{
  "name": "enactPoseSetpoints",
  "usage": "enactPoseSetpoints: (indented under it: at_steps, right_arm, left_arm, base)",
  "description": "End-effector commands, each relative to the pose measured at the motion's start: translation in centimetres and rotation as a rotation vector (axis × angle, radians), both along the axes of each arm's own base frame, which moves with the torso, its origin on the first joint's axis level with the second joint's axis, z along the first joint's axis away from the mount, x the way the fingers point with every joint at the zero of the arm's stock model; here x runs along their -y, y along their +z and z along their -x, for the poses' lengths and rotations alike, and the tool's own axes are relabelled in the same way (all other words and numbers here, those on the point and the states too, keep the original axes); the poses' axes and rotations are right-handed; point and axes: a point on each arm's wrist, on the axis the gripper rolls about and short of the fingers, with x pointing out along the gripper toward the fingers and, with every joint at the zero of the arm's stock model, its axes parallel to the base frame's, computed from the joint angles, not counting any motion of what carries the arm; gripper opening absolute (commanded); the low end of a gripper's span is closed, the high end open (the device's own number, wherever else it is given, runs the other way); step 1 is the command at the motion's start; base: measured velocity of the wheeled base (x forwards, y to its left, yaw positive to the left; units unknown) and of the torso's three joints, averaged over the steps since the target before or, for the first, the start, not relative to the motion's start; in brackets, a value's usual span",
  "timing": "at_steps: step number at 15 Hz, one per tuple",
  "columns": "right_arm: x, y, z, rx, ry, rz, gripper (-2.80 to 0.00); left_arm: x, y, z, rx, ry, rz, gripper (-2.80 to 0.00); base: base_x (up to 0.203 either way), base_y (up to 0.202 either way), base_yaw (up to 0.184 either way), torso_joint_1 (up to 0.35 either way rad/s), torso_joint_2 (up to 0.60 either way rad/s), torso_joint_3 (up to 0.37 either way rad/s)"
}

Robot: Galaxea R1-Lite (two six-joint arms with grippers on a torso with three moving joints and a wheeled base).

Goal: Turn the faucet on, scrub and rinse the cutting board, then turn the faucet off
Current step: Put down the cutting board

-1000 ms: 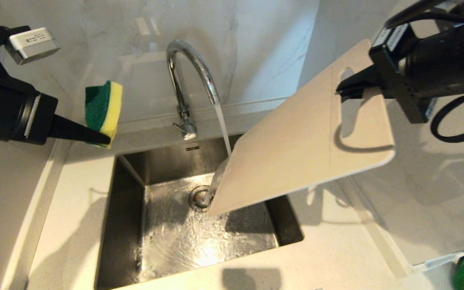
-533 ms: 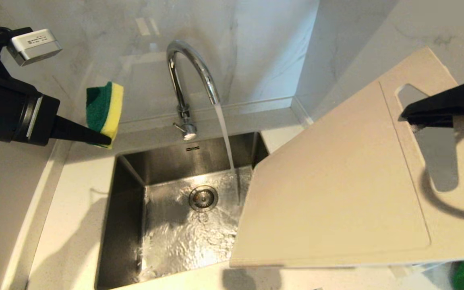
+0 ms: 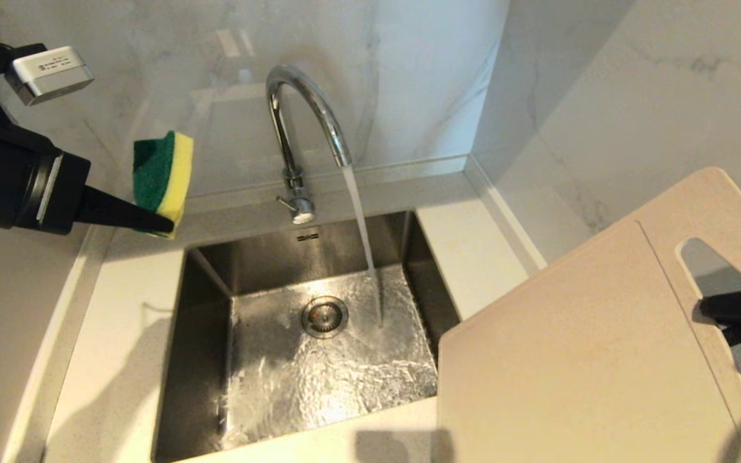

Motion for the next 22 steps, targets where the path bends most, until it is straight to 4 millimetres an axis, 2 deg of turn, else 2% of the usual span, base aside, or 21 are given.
enactPoseSetpoints:
  at_steps: [1, 8, 13, 15, 17, 19, 22]
  right_arm:
    - [0.4, -0.6, 1.0, 0.001, 0.01, 0.01, -2.8]
    - [1.2, -5.7, 3.1, -0.022, 0.141, 0.254, -2.8]
    - [1.3, -8.3, 3.2, -0.057, 0.163, 0.319, -2.8]
    - [1.3, -10.0, 3.1, -0.078, 0.185, 0.397, -2.8]
    - [1.1, -12.1, 2.3, -0.065, 0.204, 0.48, -2.8]
    - [0.4, -13.5, 0.5, -0.013, 0.198, 0.492, -2.8]
    - [-0.5, -15.1, -1.9, -0.037, 0.209, 0.494, -2.8]
  left_arm:
    - [0.0, 0.0, 0.1, -0.004, 0.002, -0.003, -2.8]
    - [0.1, -0.2, -0.2, -0.008, 0.001, -0.003, -2.8]
    - [0.0, -0.1, -0.1, -0.007, 0.001, -0.003, -2.8]
    - [0.0, -0.1, 0.0, -0.007, 0.001, -0.003, -2.8]
    - [-0.1, -0.3, 0.2, -0.014, 0.002, -0.004, -2.8]
    - [-0.1, -0.4, 0.3, -0.015, 0.001, -0.006, -2.8]
    - [-0.1, -0.5, 0.2, -0.02, 0.002, -0.007, -2.8]
  base:
    - [0.0, 0.0, 0.0, 0.0, 0.0, 0.0]
    - [0.0, 0.0, 0.0, 0.0, 0.0, 0.0]
    - [0.0, 0.0, 0.0, 0.0, 0.0, 0.0]
    - [0.0, 0.0, 0.0, 0.0, 0.0, 0.0]
    - [0.0, 0.0, 0.0, 0.0, 0.0, 0.0]
    - [0.0, 0.0, 0.0, 0.0, 0.0, 0.0]
    - [0.0, 0.0, 0.0, 0.0, 0.0, 0.0]
